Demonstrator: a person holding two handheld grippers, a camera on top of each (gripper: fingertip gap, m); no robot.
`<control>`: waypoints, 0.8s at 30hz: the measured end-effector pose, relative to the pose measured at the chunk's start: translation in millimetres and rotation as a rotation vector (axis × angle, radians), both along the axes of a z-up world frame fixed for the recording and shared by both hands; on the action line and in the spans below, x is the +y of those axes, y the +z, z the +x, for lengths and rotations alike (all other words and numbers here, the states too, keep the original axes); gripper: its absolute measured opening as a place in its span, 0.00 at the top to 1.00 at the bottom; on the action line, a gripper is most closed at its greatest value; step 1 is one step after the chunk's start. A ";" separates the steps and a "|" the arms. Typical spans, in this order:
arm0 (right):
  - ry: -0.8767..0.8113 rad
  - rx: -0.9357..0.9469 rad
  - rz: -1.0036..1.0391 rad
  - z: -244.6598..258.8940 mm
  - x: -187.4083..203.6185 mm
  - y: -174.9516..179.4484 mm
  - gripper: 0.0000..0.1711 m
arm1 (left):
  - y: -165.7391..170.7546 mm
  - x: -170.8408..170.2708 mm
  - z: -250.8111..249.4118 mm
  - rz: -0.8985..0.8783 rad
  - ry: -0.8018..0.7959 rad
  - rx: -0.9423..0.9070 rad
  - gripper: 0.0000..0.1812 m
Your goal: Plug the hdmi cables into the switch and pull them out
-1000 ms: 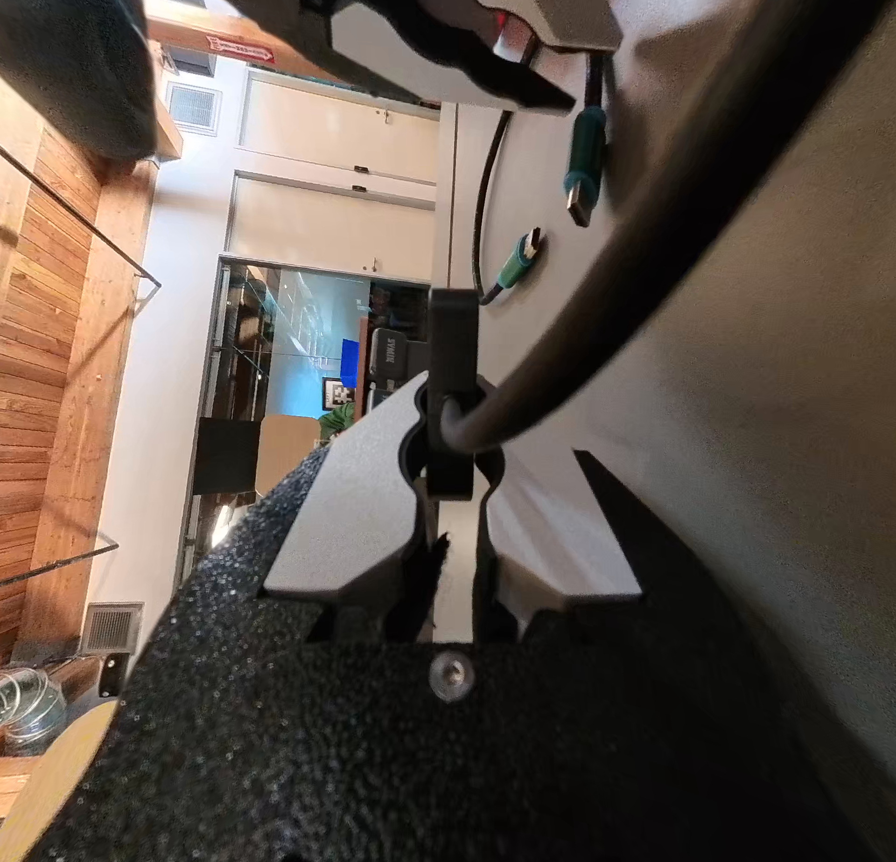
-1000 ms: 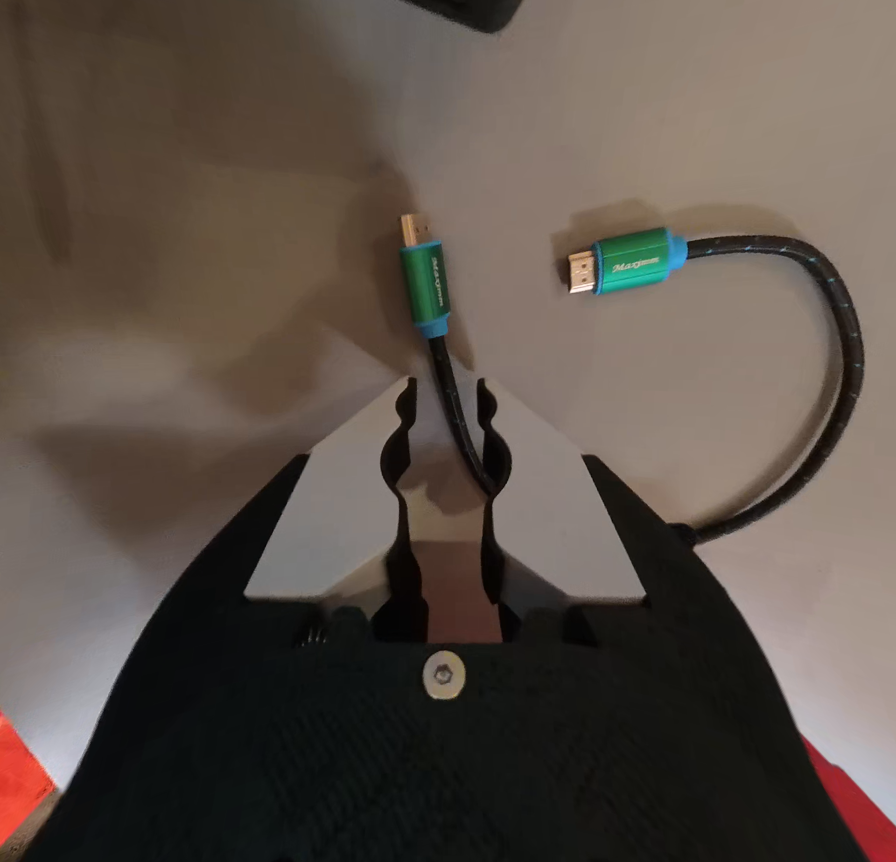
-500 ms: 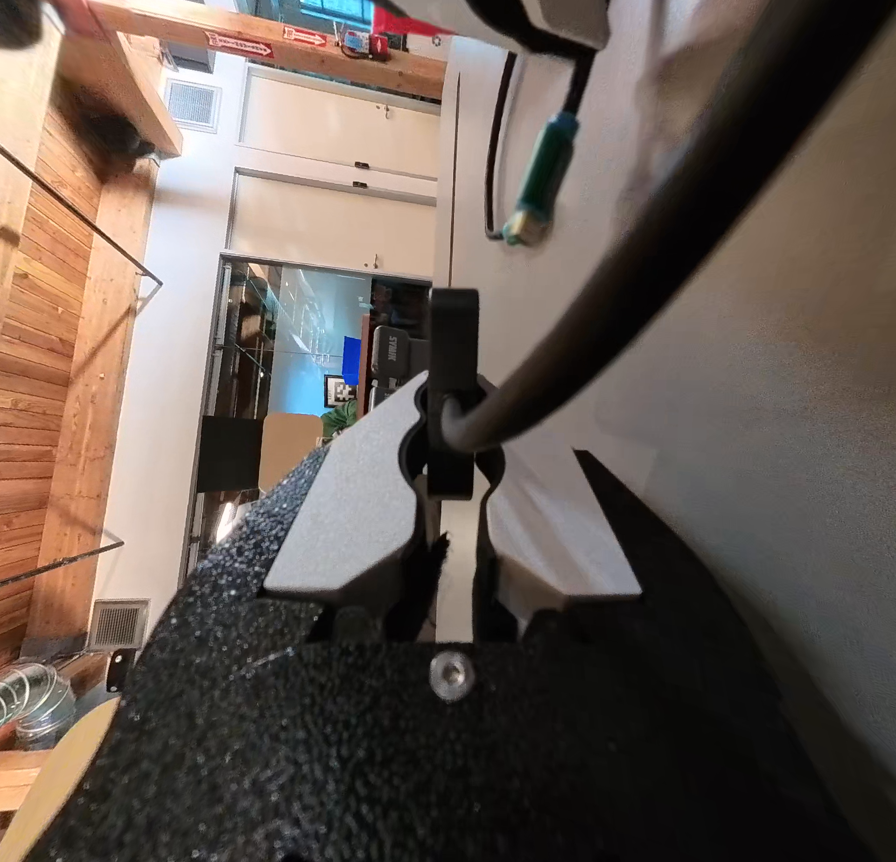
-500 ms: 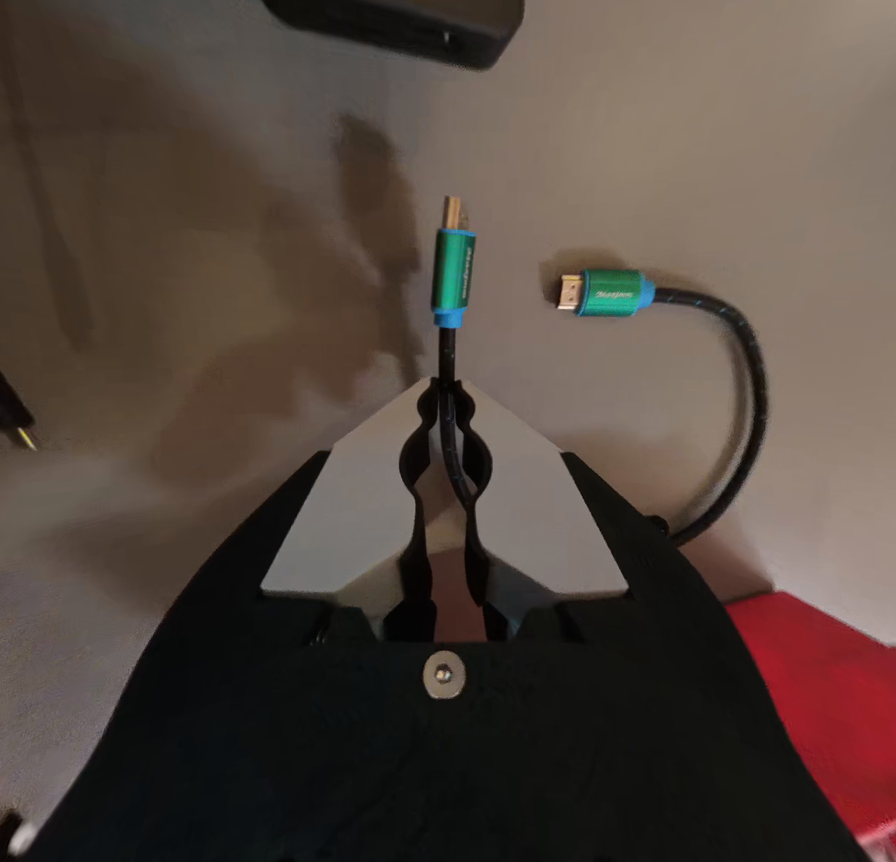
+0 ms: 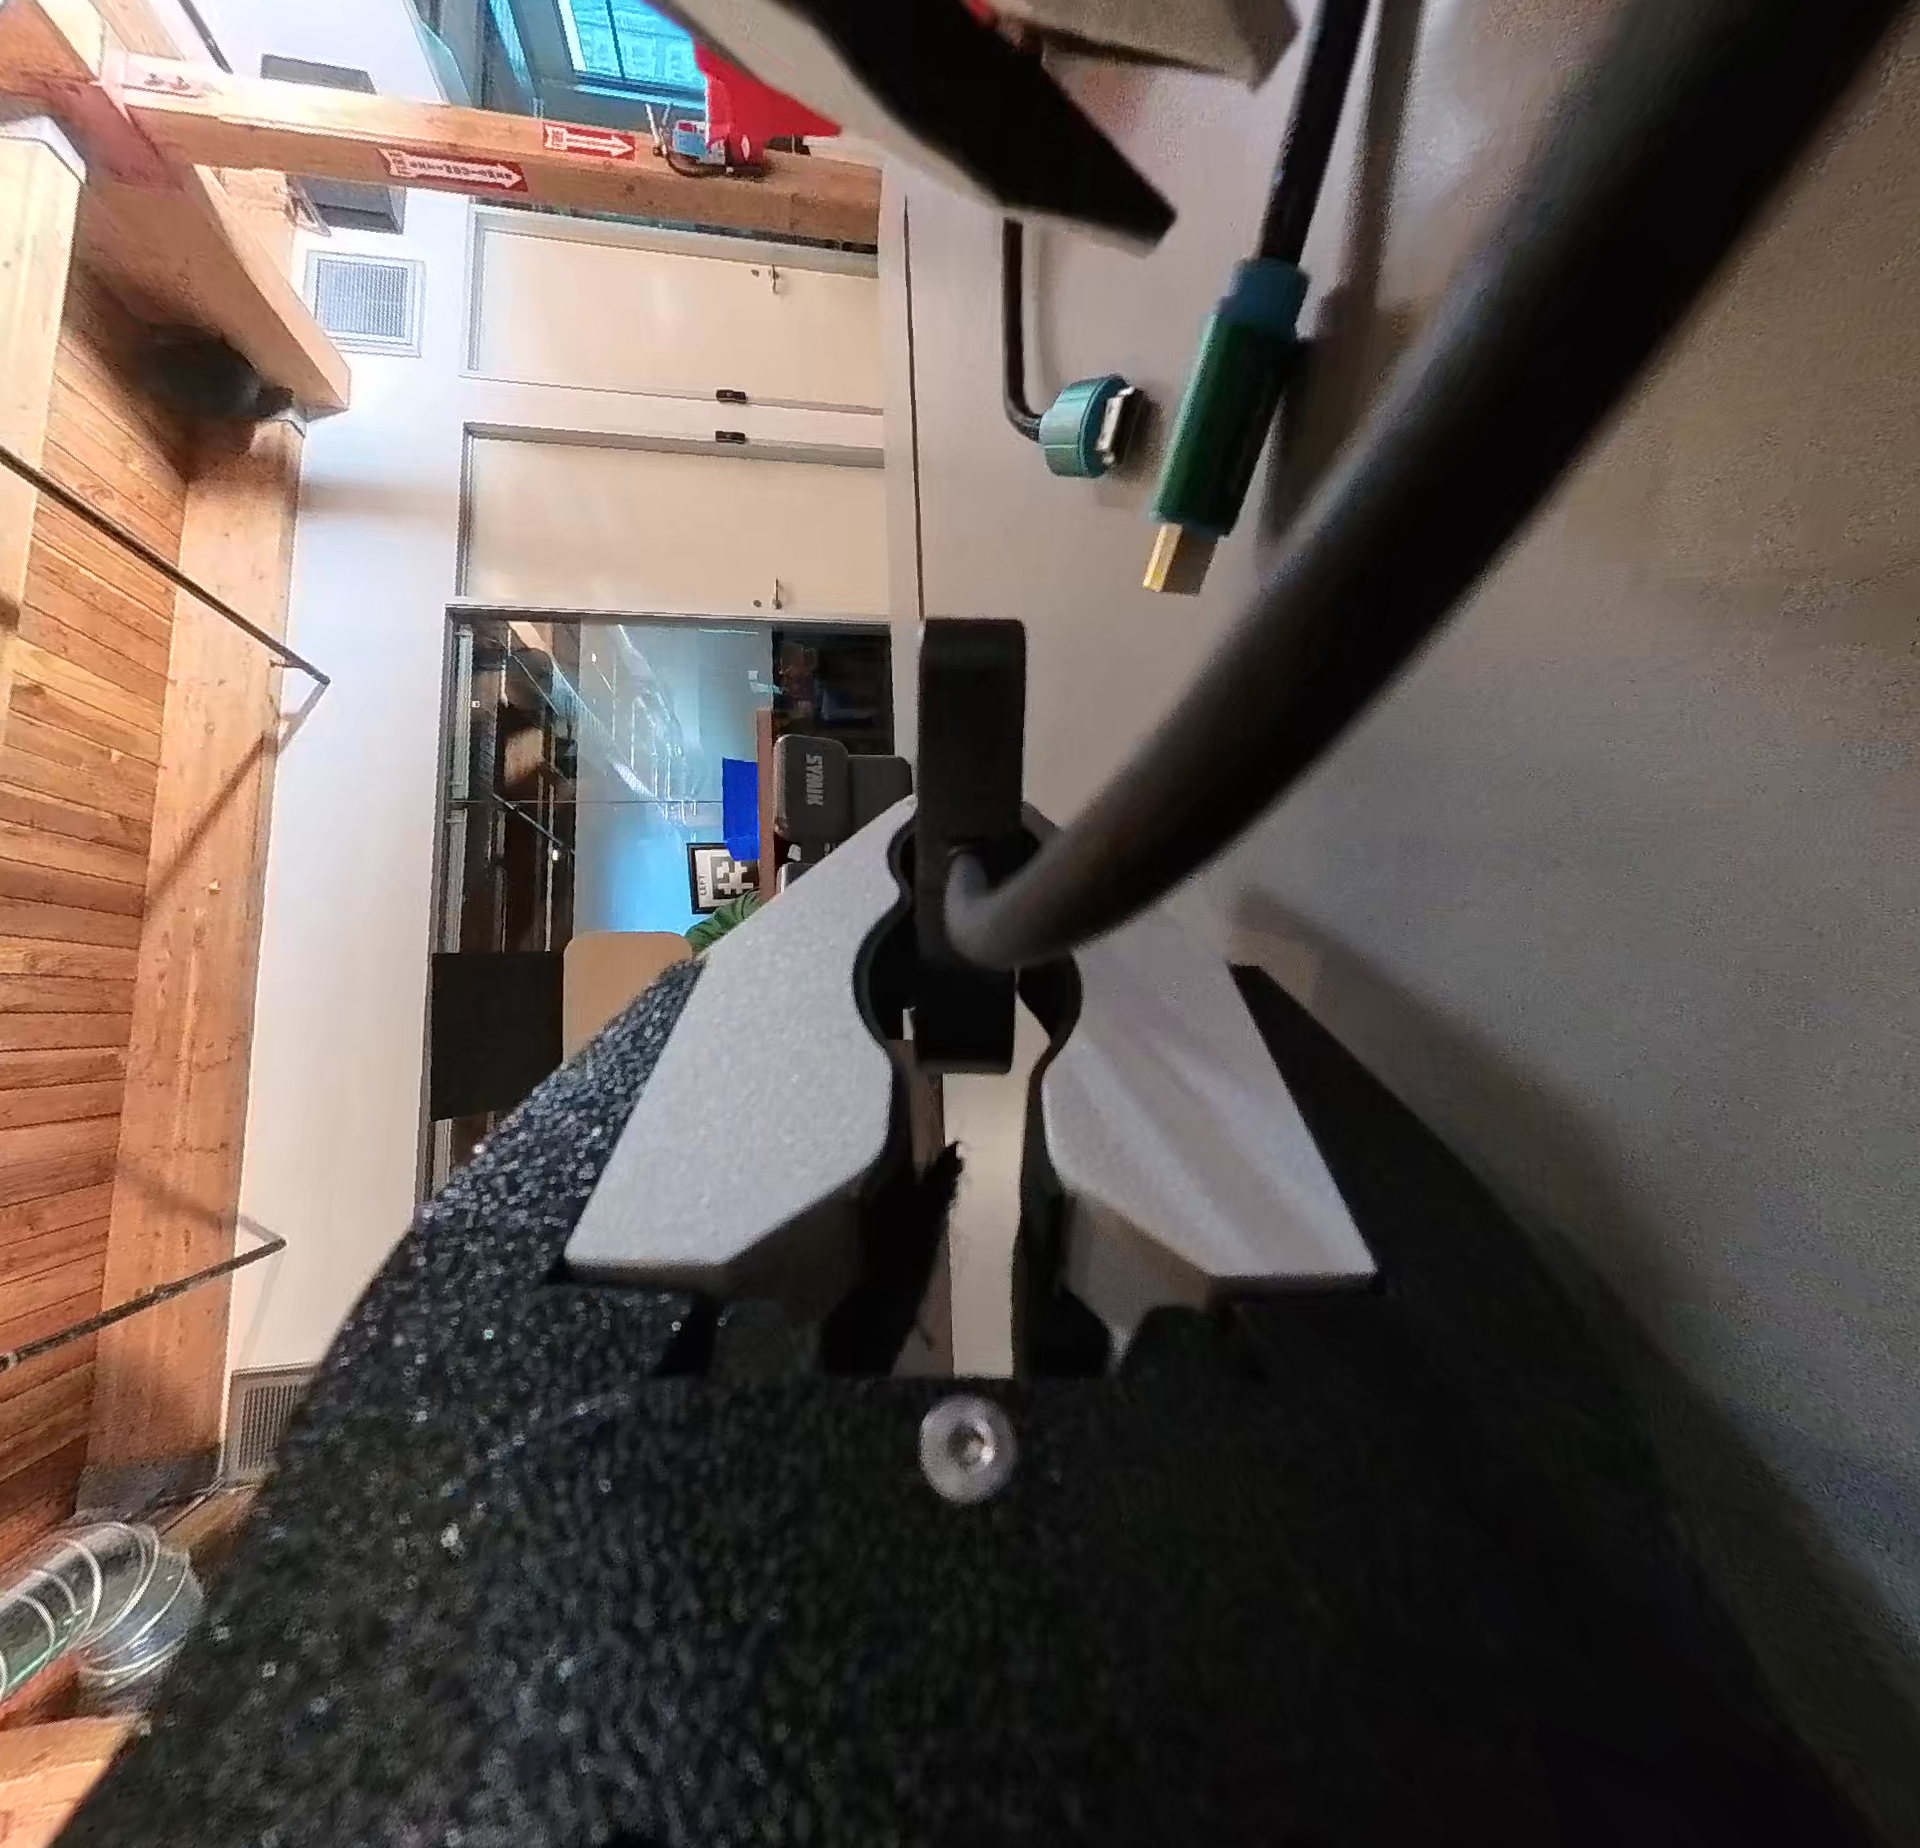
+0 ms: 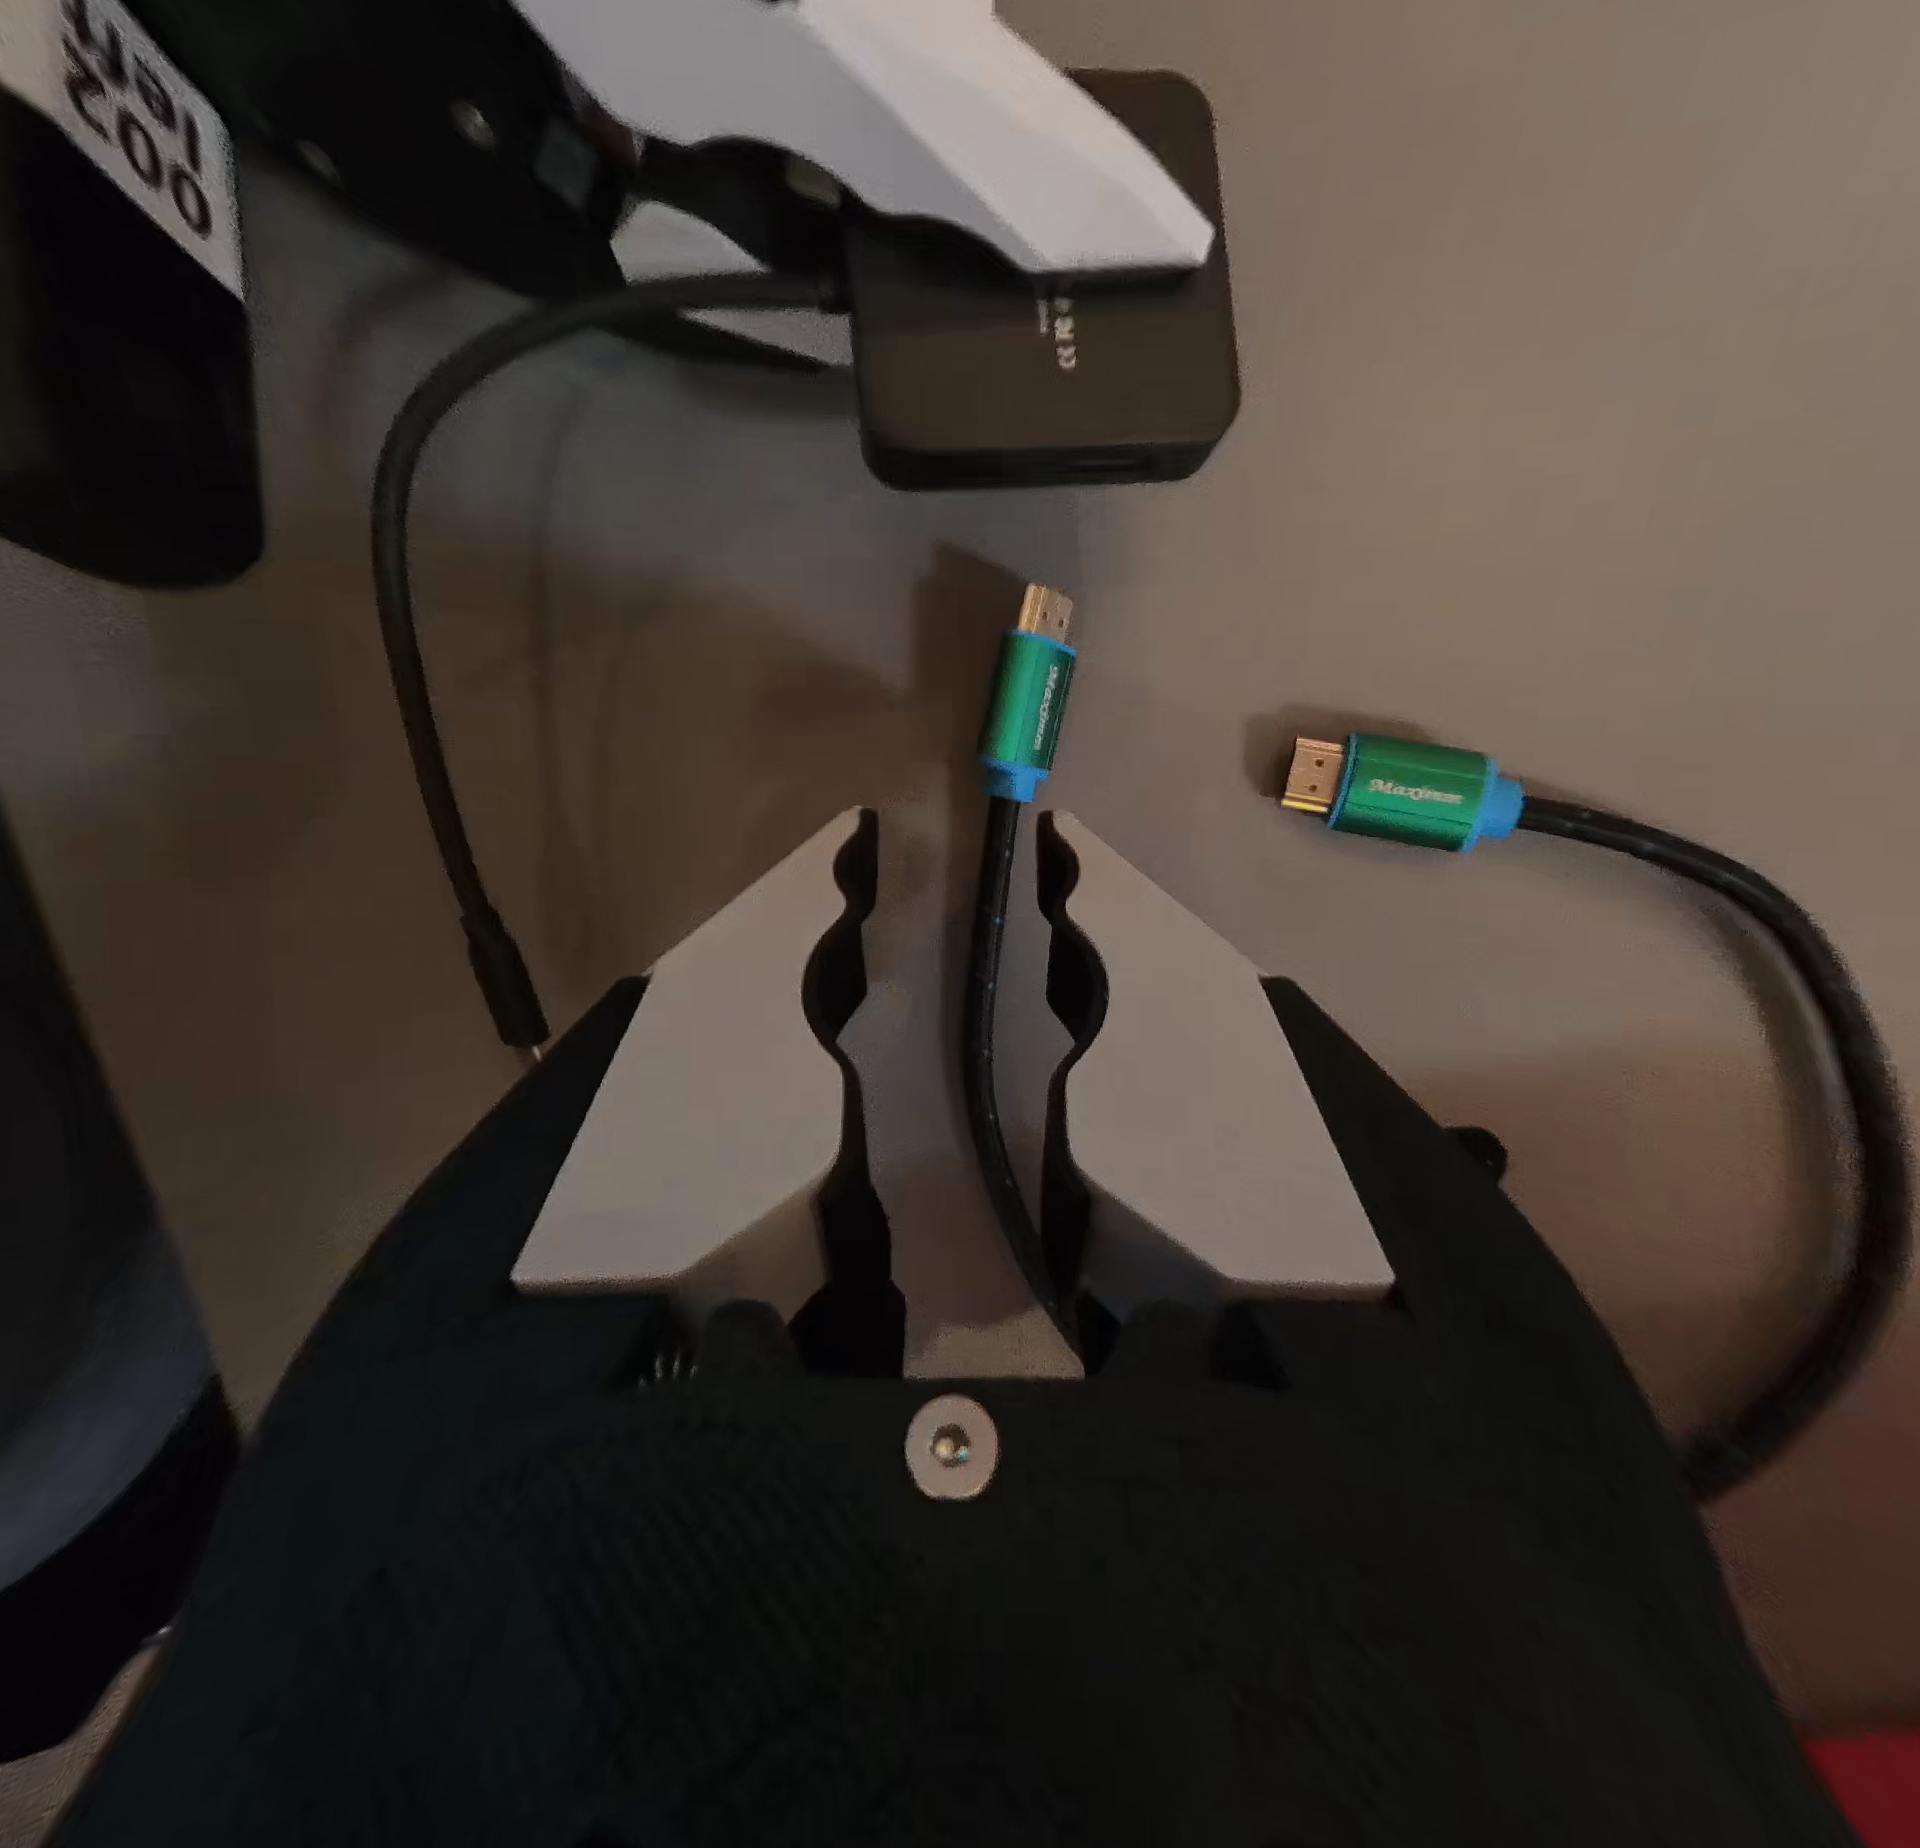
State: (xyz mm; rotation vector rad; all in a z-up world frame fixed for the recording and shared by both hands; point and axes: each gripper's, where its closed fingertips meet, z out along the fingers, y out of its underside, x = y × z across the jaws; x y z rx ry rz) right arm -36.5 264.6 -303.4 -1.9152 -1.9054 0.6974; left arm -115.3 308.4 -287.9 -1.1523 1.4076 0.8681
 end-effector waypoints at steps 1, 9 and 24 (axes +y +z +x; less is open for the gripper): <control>-0.008 -0.001 -0.049 -1.7 -0.2 -1.0 0.83 | 0.2 -0.2 0.1 0.002 -0.002 -0.001 0.94; -0.092 -0.092 -0.310 -0.4 1.9 -16.0 0.91 | 0.3 -0.8 -0.8 -0.004 -0.004 -0.012 0.94; -0.150 -0.022 0.229 0.1 13.1 13.5 0.98 | -3.9 -10.6 6.2 -0.032 -0.055 -0.021 0.94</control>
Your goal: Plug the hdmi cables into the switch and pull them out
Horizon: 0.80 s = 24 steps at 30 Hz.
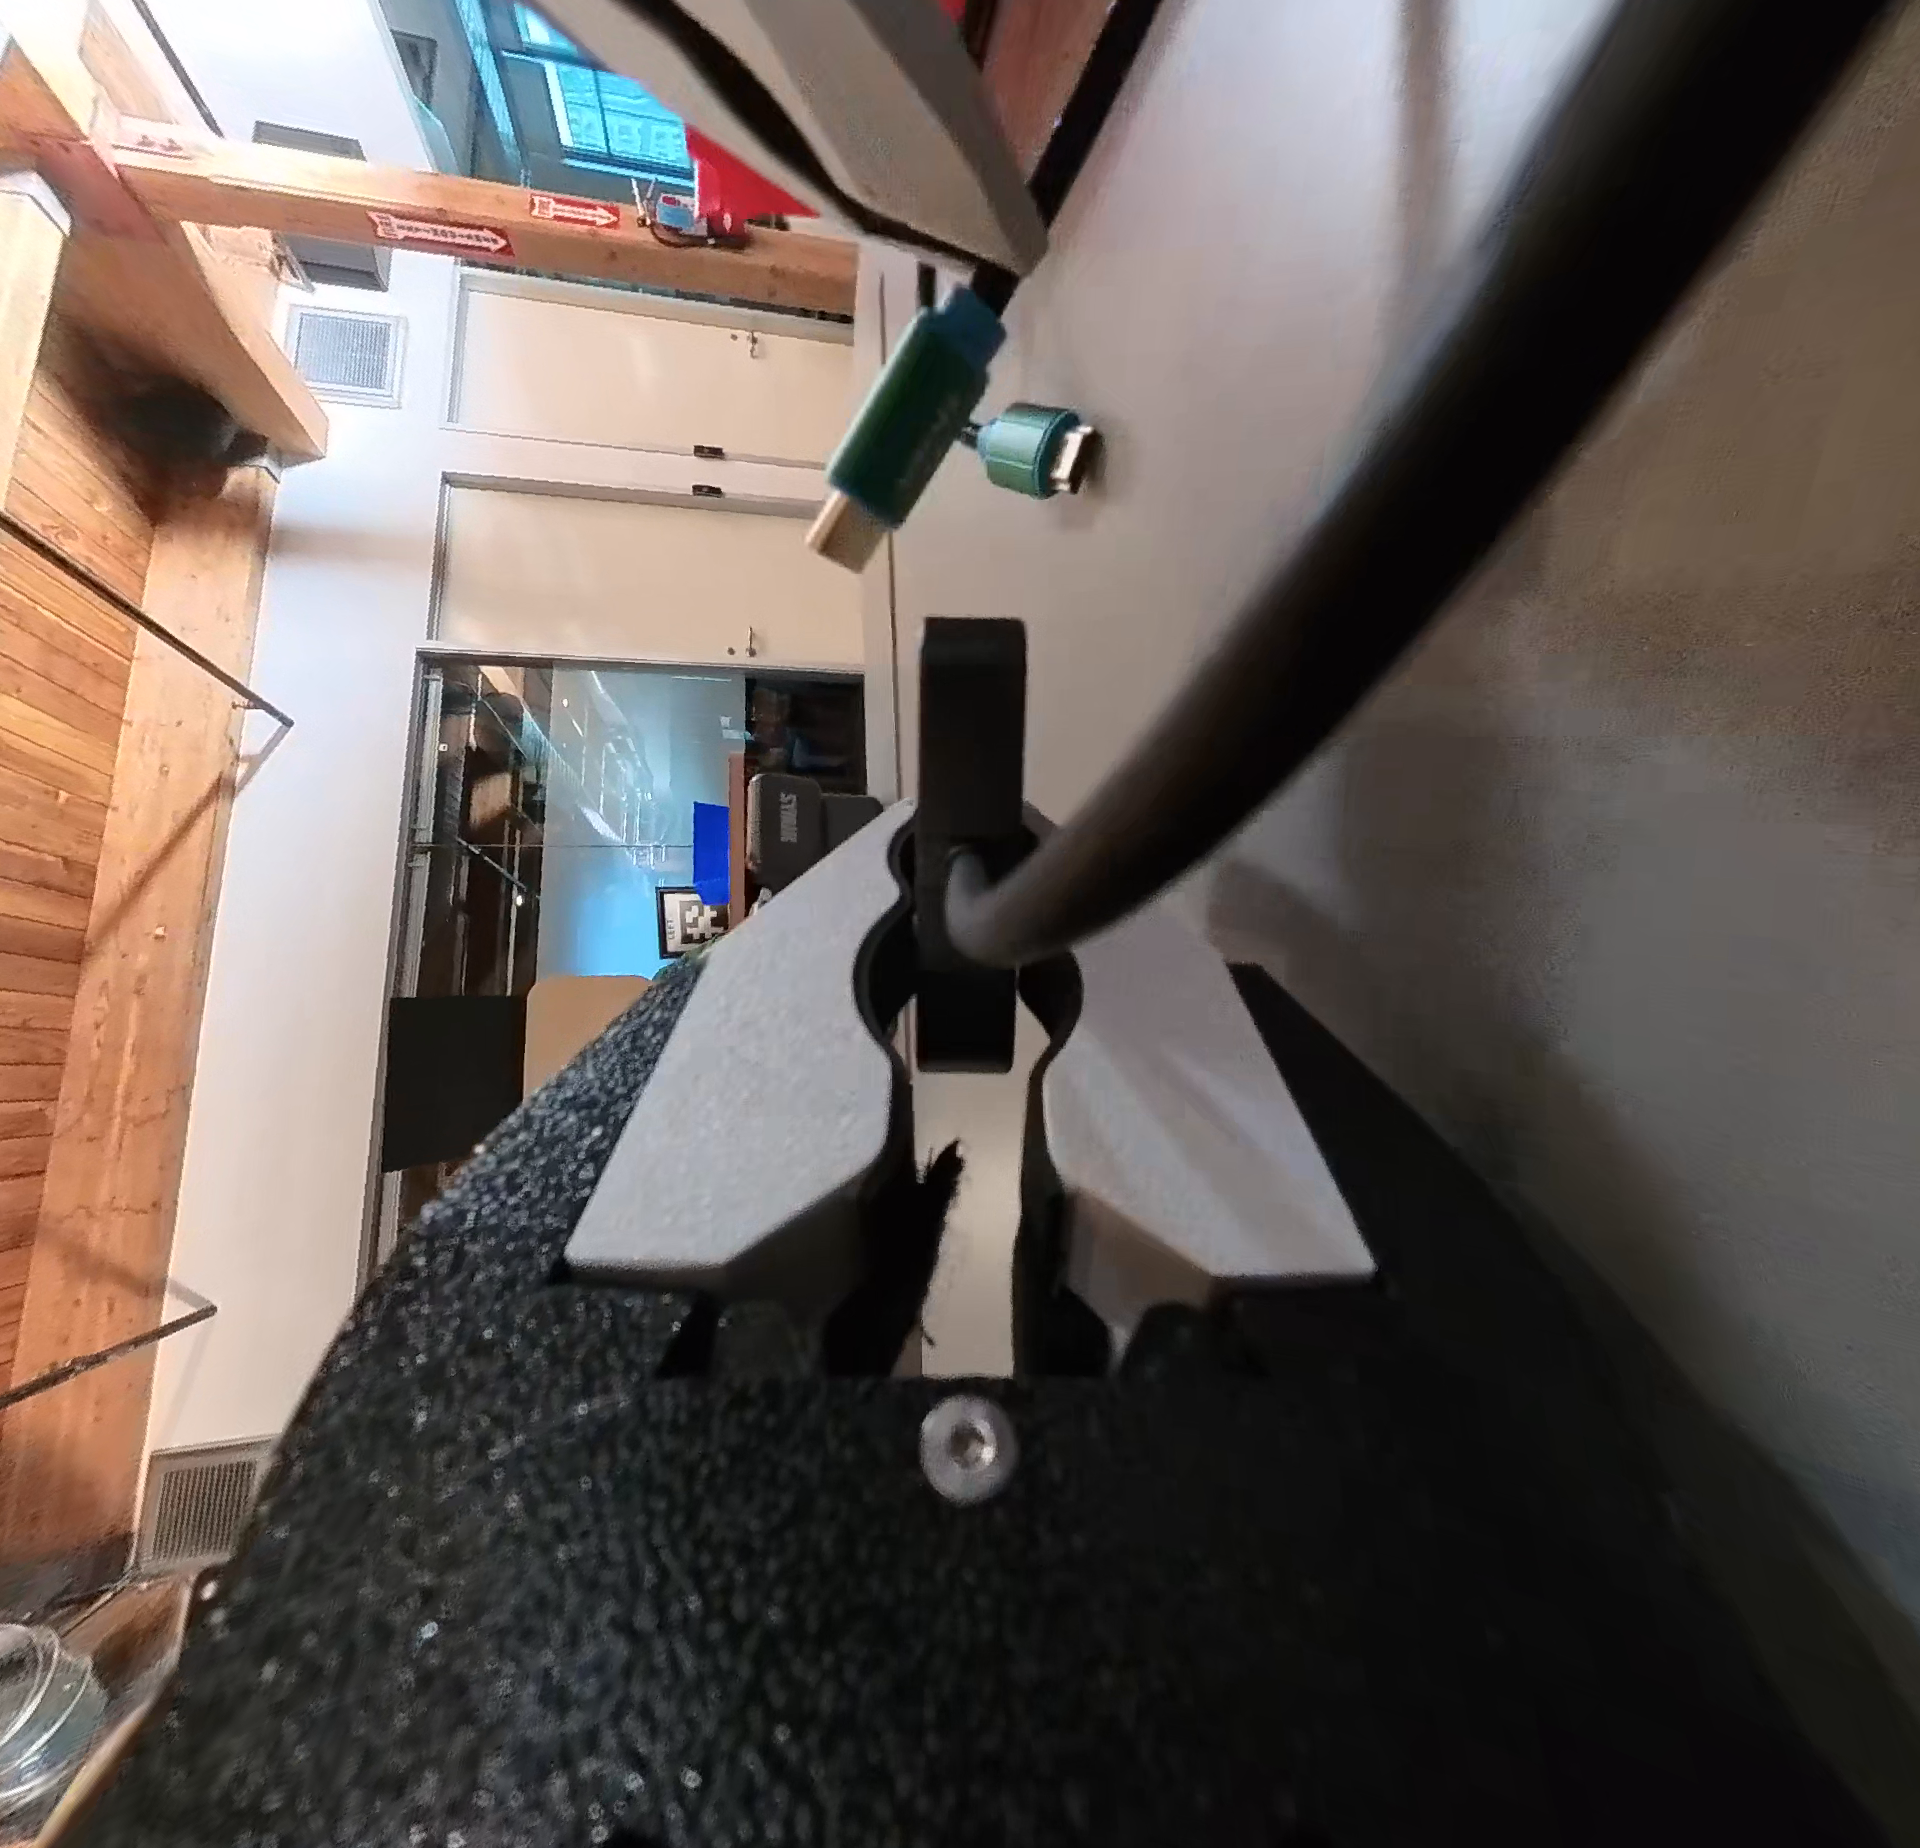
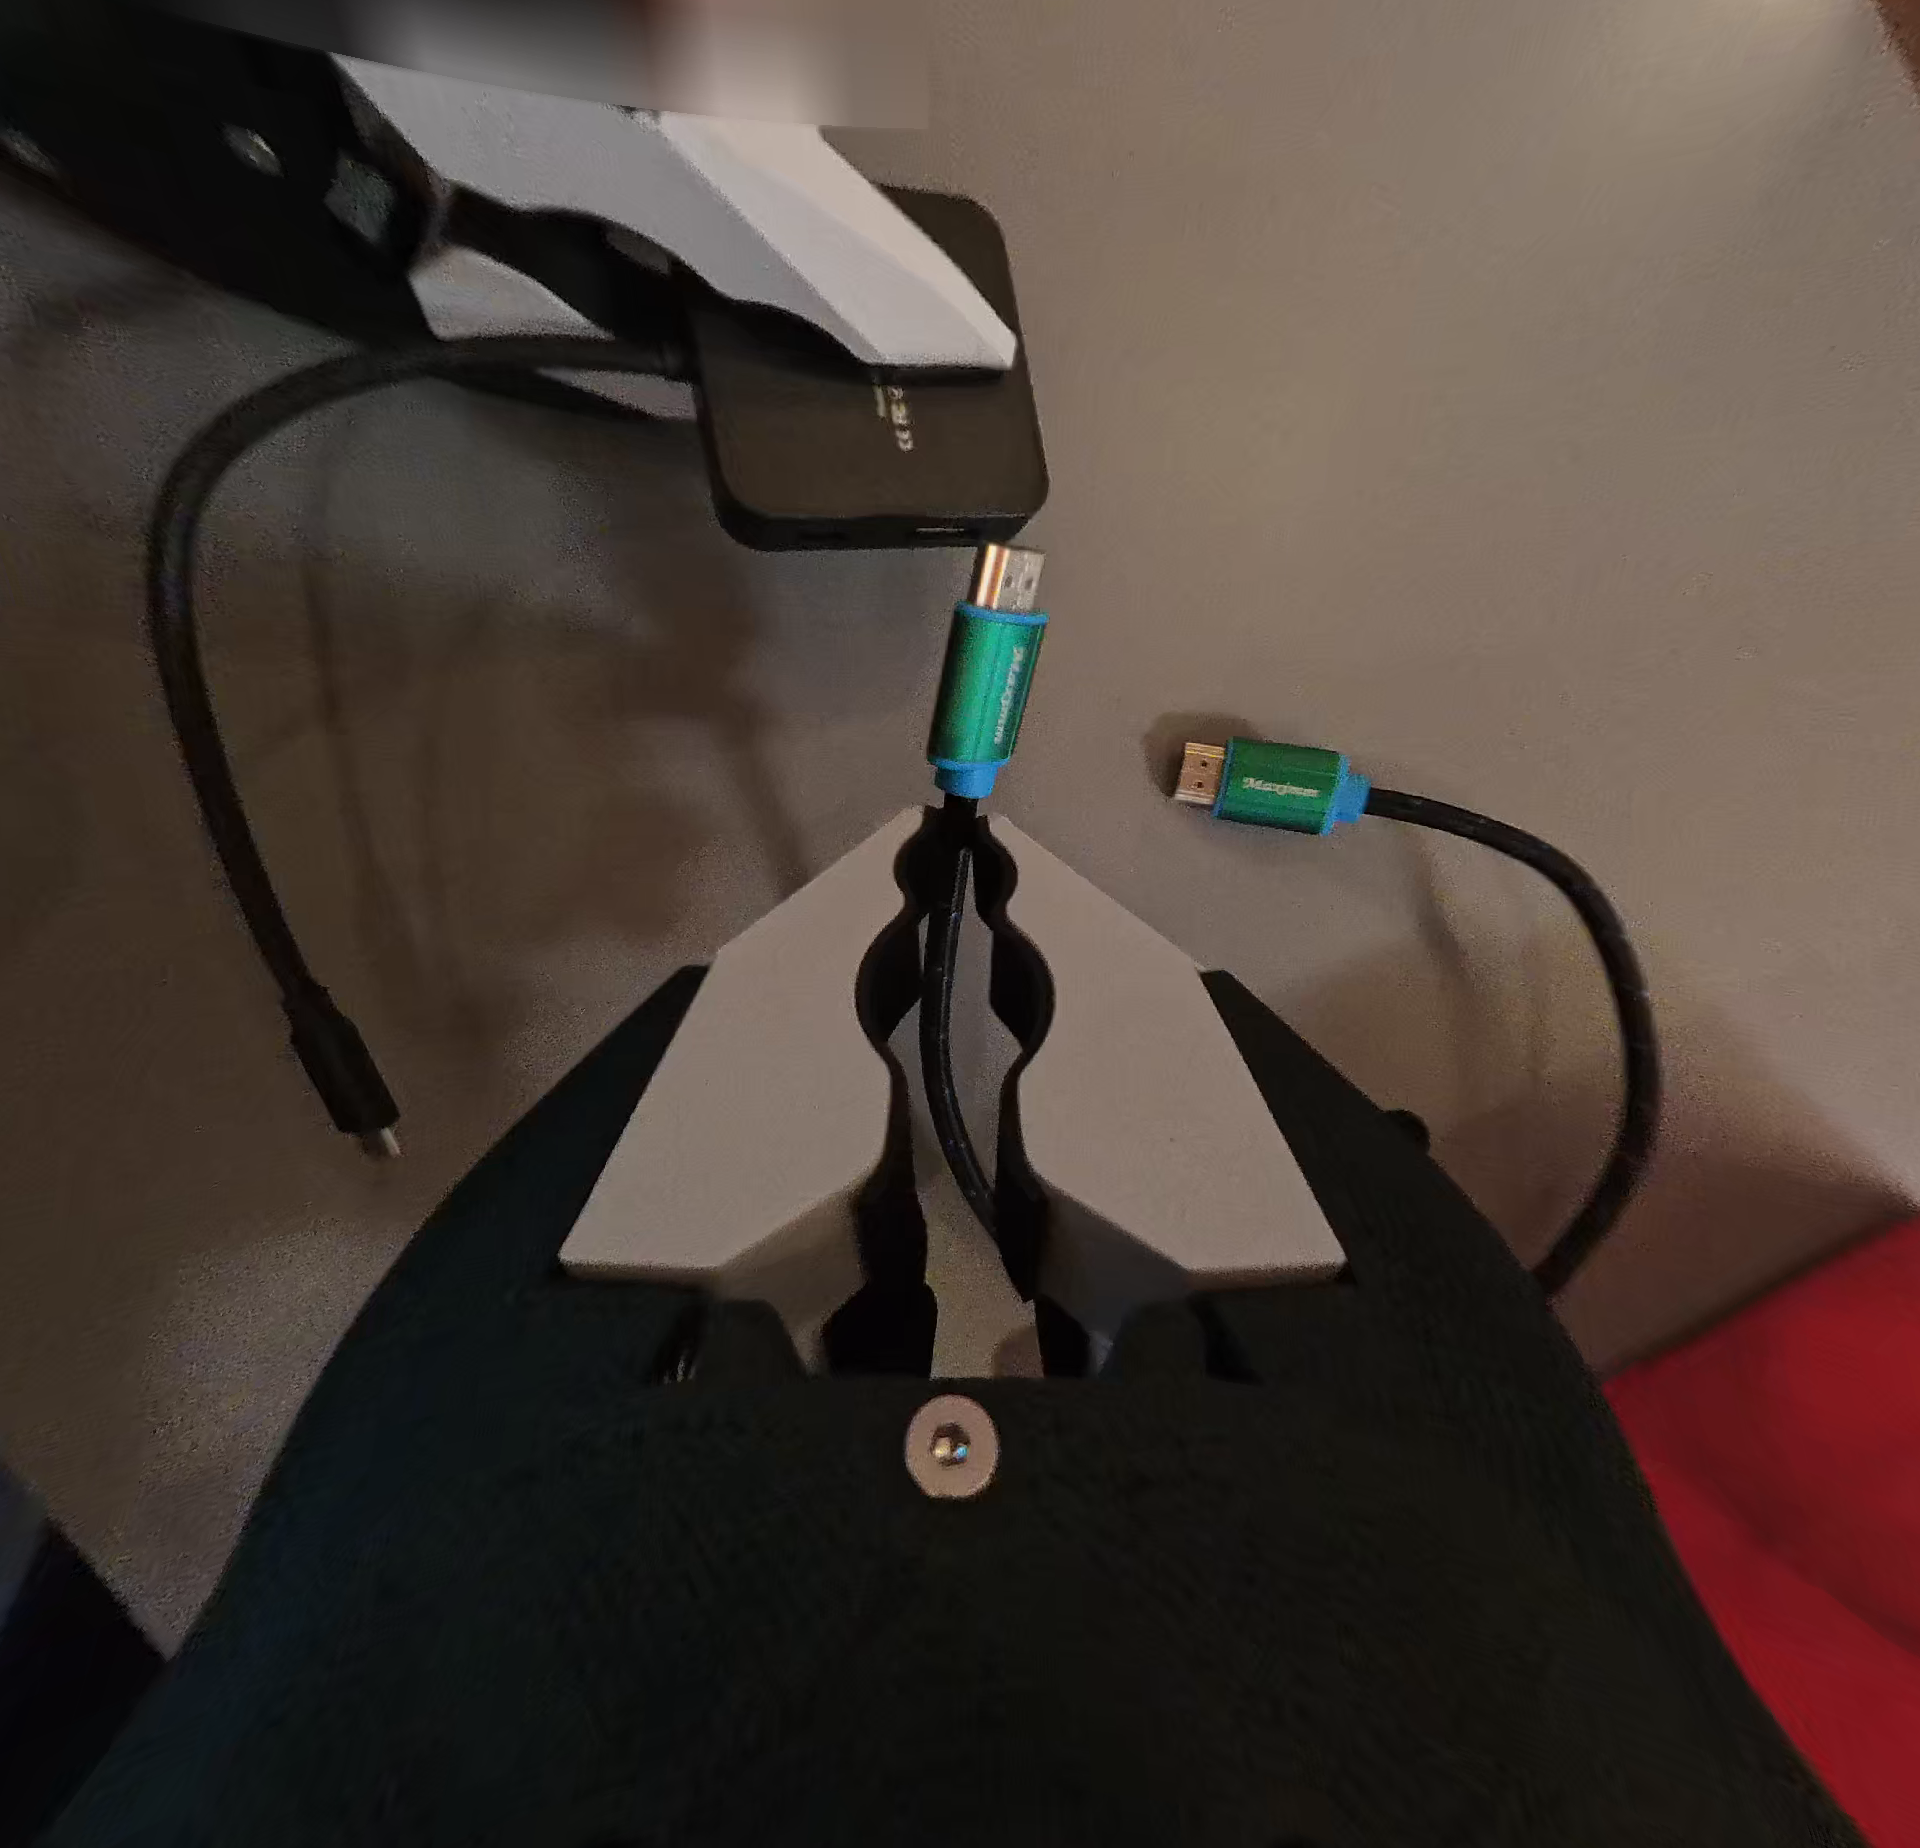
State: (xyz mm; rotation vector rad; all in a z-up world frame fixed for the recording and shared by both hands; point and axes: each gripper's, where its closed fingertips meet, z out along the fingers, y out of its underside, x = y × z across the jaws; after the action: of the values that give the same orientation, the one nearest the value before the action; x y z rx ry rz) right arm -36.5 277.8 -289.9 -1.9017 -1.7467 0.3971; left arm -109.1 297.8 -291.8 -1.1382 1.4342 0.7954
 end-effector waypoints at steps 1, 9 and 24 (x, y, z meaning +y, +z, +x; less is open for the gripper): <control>0.006 -0.041 0.050 1.4 0.8 -1.3 0.98 | -1.1 -0.5 1.0 -0.005 -0.002 0.004 0.94; 0.097 -0.253 0.191 1.3 2.1 -22.6 0.98 | -8.4 -1.4 2.1 -0.073 0.001 -0.018 0.94; 0.158 -0.412 0.237 -0.6 6.8 -28.5 0.98 | -16.4 -1.5 3.0 -0.098 0.005 0.028 0.94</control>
State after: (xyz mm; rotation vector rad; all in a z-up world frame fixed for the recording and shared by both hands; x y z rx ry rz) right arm -37.1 284.6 -318.3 -1.7664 -2.1063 -0.1584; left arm -106.0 296.2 -308.2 -1.2088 1.5081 0.7541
